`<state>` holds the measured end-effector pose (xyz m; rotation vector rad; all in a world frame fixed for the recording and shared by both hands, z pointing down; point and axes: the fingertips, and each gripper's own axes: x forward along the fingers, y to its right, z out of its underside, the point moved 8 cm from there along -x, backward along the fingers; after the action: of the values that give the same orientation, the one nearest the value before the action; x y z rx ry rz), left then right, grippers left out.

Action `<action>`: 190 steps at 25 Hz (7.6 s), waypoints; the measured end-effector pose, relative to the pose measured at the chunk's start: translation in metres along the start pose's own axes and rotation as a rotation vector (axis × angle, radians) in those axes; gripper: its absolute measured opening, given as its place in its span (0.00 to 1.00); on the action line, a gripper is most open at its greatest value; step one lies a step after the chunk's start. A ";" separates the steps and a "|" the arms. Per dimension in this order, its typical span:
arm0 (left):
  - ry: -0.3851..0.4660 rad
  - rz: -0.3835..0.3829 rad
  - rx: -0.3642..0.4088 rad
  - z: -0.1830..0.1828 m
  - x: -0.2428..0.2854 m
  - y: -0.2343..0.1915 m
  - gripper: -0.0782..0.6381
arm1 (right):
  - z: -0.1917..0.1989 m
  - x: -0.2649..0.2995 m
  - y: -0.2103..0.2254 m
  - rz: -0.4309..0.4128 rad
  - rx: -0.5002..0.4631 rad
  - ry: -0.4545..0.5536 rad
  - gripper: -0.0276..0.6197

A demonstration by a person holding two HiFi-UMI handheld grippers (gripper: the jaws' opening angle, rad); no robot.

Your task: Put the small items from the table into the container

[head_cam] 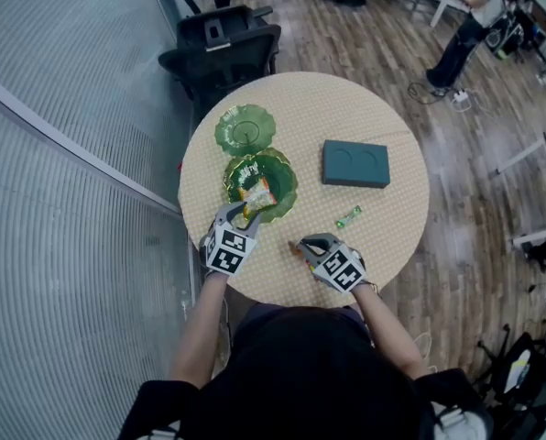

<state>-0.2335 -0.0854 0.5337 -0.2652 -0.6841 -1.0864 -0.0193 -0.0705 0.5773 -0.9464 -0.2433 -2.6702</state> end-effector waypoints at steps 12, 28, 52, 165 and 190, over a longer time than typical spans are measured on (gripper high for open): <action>-0.065 -0.025 -0.120 0.048 -0.028 0.041 0.11 | 0.008 -0.019 -0.001 -0.031 -0.023 0.028 0.09; -0.126 0.046 -0.160 0.051 0.011 0.156 0.11 | 0.064 -0.055 0.029 -0.103 -0.061 0.014 0.09; -0.337 0.027 -0.241 0.062 0.133 0.182 0.39 | 0.123 -0.056 0.063 -0.235 -0.063 -0.036 0.09; -0.237 0.114 -0.159 0.070 0.102 0.186 0.28 | 0.122 -0.054 0.040 -0.153 0.019 -0.064 0.09; -0.382 0.164 -0.060 0.086 0.152 0.186 0.17 | 0.130 -0.054 0.051 -0.135 0.037 -0.104 0.09</action>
<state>-0.0589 -0.0651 0.7187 -0.5802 -0.9522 -0.9078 0.1141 -0.0733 0.6457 -1.0958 -0.3905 -2.7296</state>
